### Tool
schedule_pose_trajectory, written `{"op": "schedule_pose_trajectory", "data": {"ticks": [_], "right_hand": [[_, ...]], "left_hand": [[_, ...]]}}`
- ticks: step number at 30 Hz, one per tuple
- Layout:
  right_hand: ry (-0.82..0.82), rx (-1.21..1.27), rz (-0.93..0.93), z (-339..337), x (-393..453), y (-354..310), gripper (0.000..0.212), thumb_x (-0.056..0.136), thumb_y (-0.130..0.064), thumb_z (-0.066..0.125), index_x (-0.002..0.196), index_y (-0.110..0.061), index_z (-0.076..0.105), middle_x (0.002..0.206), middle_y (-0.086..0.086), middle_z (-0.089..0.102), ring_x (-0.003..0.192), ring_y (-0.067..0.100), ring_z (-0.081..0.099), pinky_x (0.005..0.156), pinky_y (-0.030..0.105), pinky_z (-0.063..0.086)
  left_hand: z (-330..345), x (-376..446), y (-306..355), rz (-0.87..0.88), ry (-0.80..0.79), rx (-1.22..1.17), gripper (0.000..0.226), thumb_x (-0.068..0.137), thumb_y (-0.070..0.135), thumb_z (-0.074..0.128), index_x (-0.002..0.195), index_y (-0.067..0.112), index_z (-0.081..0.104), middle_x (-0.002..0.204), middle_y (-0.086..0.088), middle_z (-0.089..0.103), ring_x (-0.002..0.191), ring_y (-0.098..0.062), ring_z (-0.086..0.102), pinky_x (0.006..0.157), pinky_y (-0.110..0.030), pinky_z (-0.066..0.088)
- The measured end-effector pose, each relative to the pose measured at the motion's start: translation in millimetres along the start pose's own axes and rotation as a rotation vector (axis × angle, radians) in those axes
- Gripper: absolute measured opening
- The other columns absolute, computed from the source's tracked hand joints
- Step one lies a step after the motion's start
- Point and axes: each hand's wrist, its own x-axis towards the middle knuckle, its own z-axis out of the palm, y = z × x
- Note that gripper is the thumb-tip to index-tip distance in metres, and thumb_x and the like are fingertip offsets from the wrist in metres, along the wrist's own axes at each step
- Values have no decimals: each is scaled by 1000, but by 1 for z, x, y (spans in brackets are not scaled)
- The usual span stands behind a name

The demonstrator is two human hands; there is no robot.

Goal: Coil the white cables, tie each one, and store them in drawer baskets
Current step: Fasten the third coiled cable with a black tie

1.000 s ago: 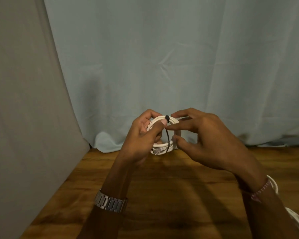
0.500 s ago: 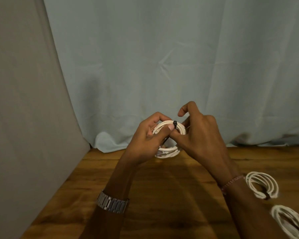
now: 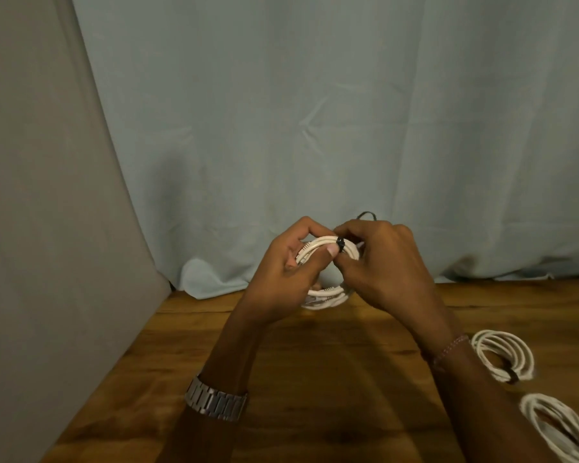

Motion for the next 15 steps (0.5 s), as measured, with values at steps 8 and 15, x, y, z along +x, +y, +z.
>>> {"op": "schedule_pose_trajectory", "data": {"ticks": [8, 15], "right_hand": [[-140, 436, -59, -27, 0, 1, 28, 94, -12, 68, 118, -25, 63, 110, -10, 72, 103, 2, 69, 89, 33, 61], [214, 509, -73, -14, 1, -6, 42, 87, -14, 77, 114, -16, 45, 86, -8, 77, 80, 2, 74, 78, 23, 61]], "left_hand": [[-8, 2, -6, -39, 70, -53, 11, 101, 17, 59, 104, 7, 62, 59, 9, 50, 51, -6, 41, 50, -27, 36], [-9, 2, -5, -46, 58, -77, 12, 100, 16, 60, 104, 6, 62, 59, 9, 53, 49, -7, 42, 50, -26, 37]]}}
